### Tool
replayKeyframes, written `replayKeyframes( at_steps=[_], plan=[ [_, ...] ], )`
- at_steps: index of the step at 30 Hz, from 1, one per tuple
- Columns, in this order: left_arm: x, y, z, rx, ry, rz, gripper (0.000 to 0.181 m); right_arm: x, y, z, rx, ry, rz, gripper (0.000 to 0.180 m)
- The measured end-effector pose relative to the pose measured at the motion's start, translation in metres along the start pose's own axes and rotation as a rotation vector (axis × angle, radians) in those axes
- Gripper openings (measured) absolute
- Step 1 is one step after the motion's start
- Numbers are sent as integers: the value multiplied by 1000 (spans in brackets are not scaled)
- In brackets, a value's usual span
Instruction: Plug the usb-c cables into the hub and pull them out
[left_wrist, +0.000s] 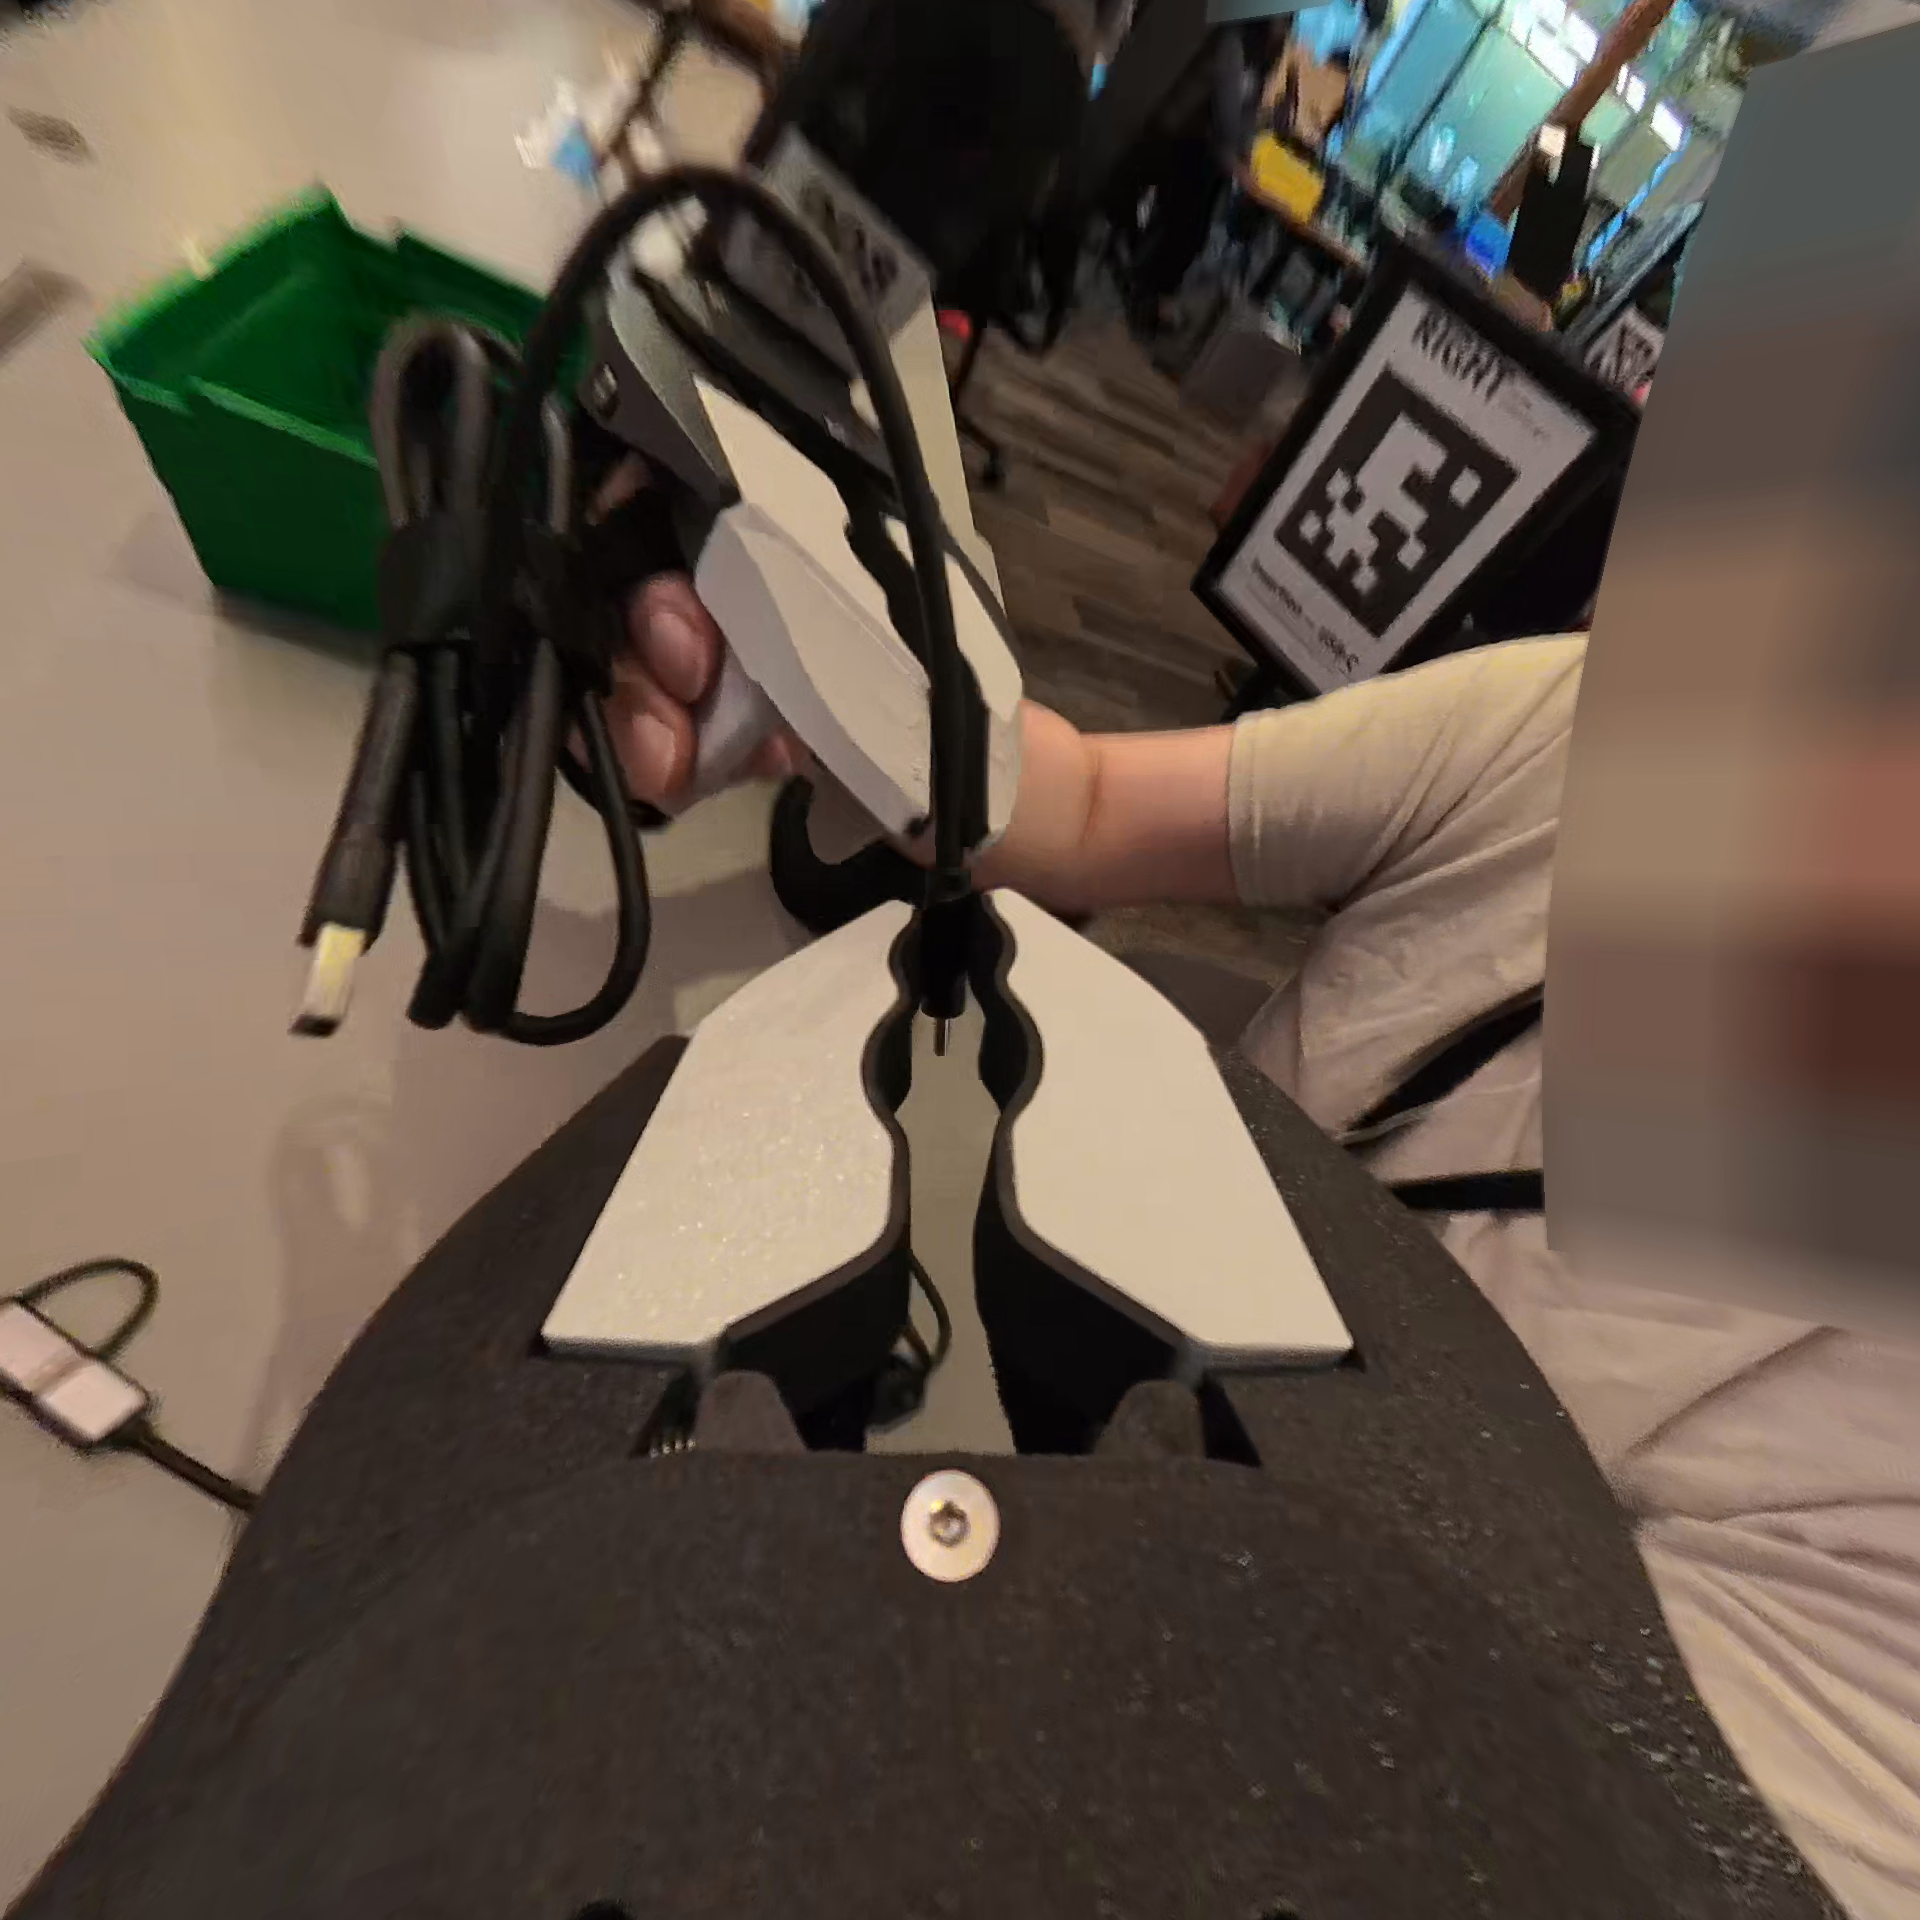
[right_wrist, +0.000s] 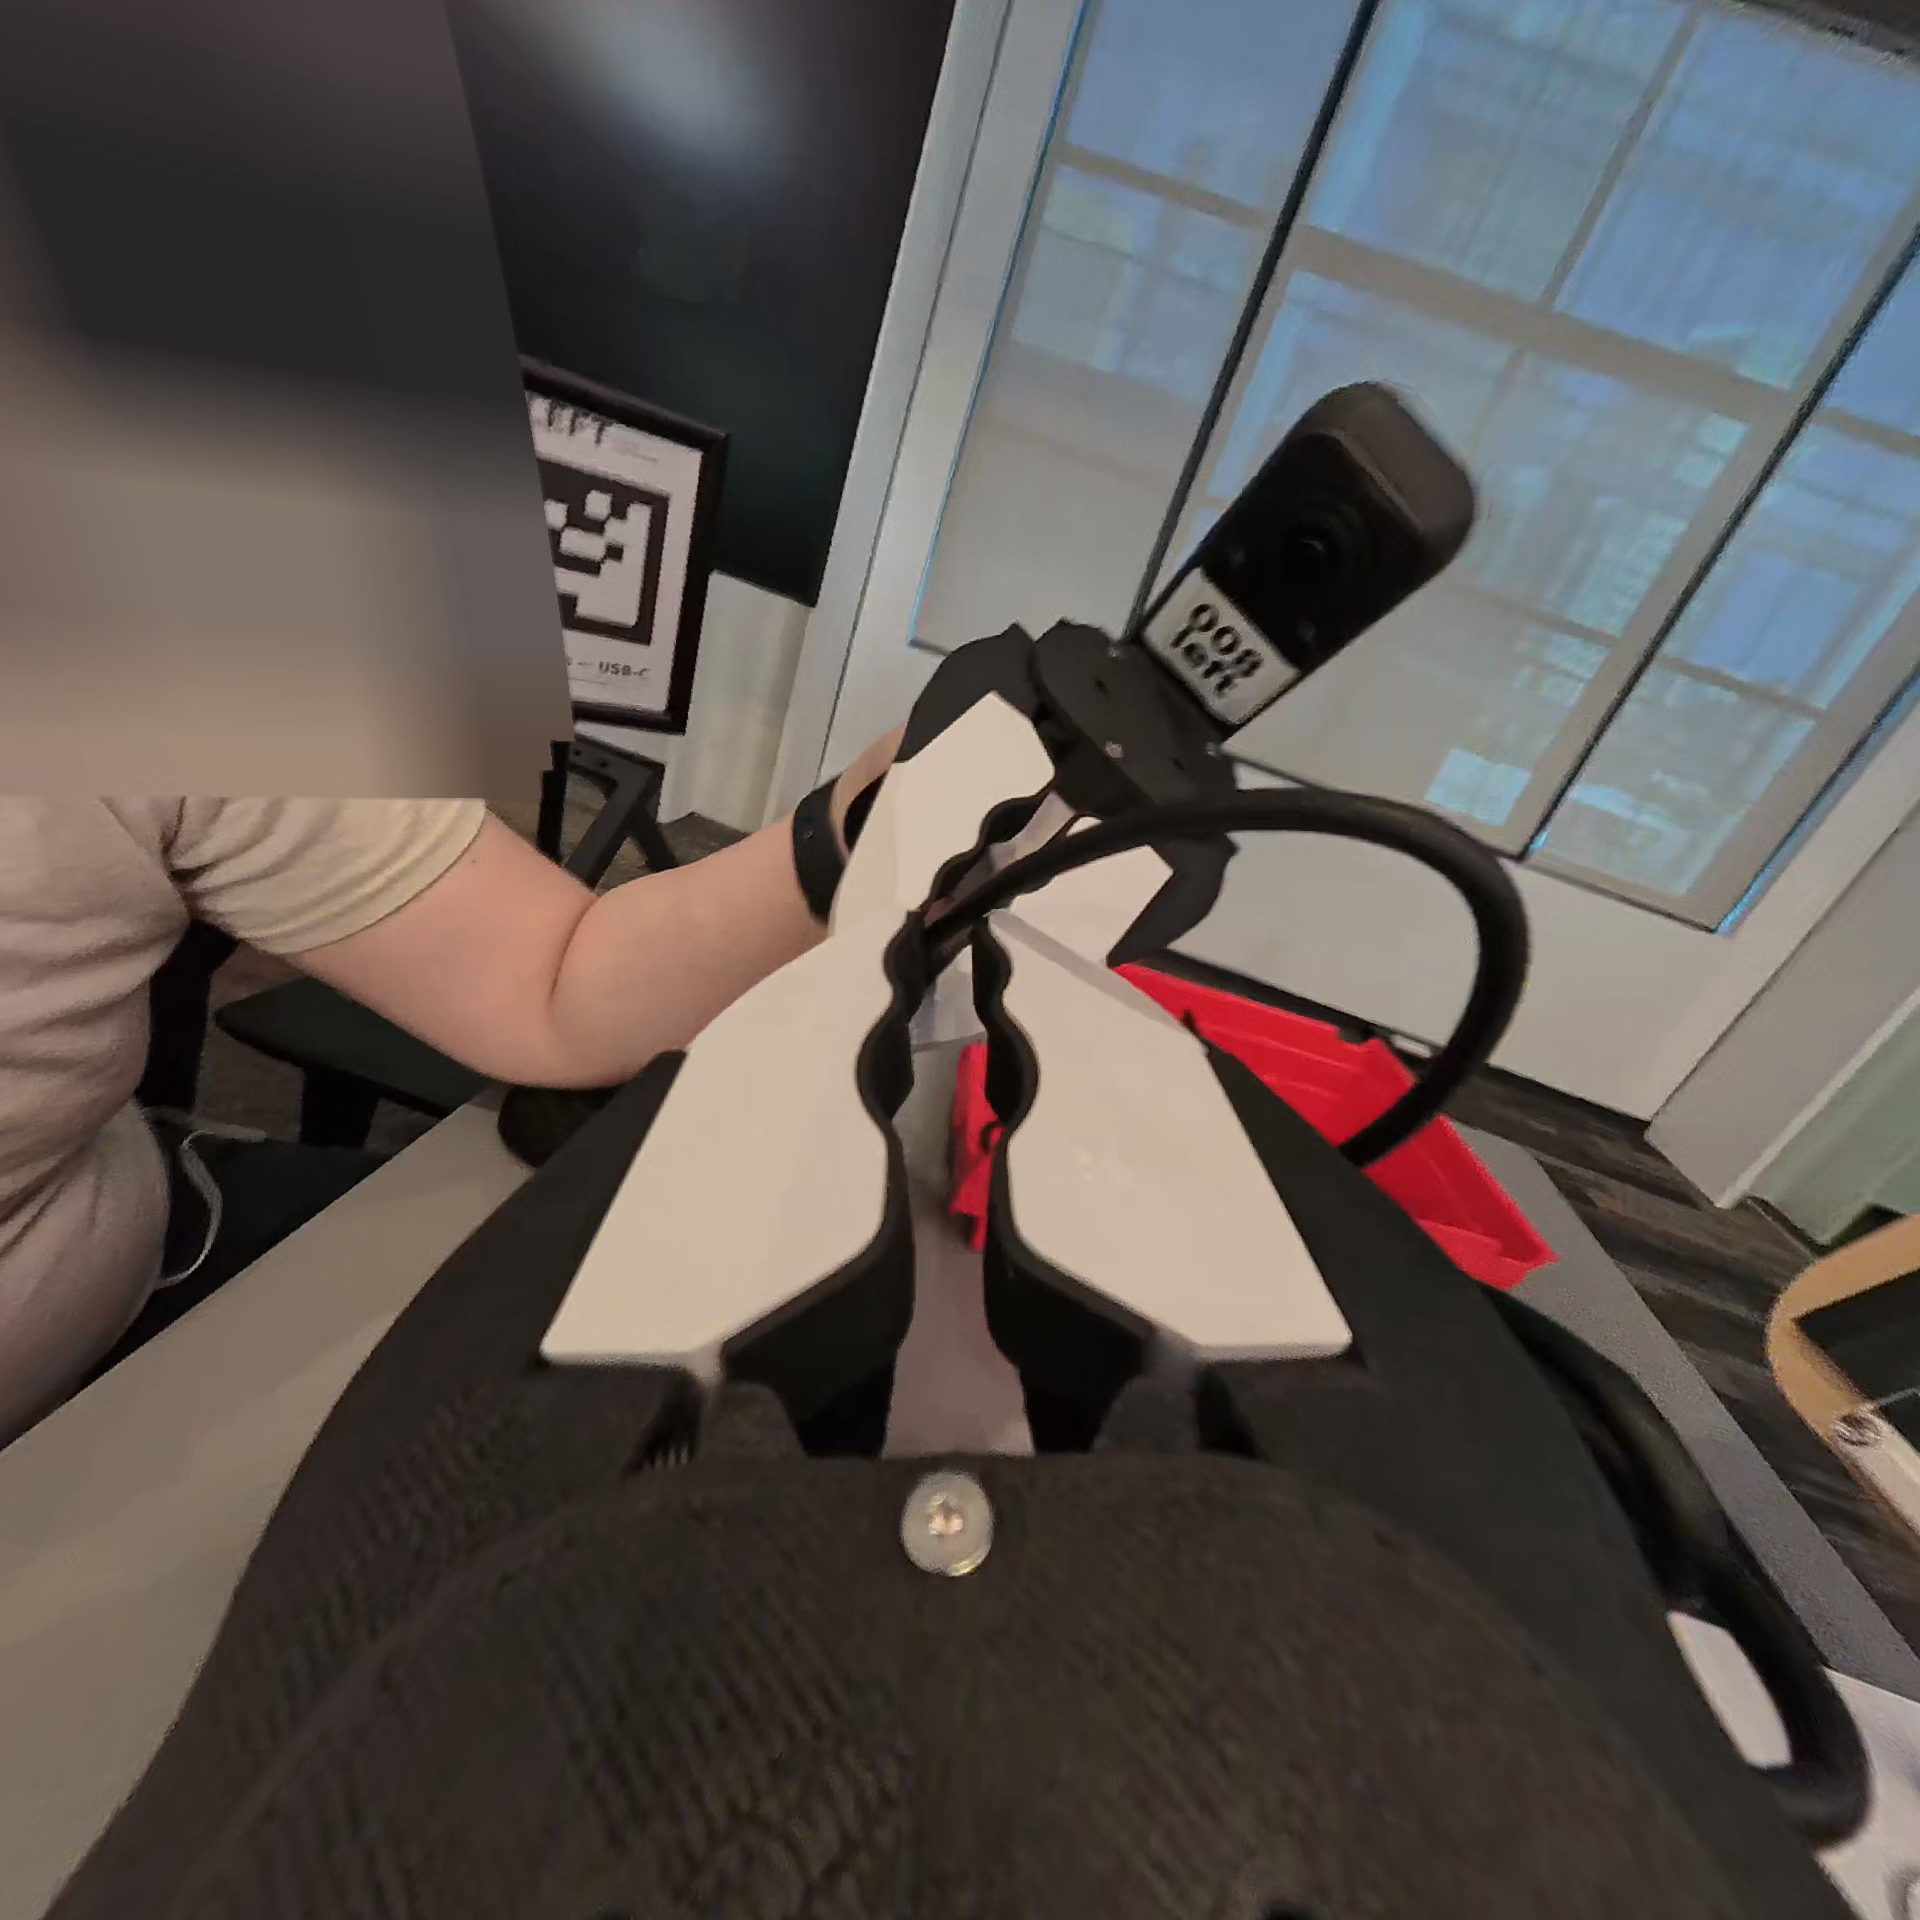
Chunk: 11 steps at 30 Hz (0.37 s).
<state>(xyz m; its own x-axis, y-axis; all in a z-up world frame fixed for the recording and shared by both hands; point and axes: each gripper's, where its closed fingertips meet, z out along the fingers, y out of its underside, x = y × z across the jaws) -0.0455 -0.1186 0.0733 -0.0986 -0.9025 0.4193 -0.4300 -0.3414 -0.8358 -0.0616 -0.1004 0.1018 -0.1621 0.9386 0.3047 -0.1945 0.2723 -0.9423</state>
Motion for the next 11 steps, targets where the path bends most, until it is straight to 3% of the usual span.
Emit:
replayKeyframes(
  at_steps=[5, 11],
  plan=[
    [-4, -45, -30, 328, -56, 108, 24, 27, -39, -21, 180, 231, -92, 5],
    [-2, -72, -30, 548, -63, 203, 32, 30, -58, -29, 247, 319, -153, 5]
  ],
)
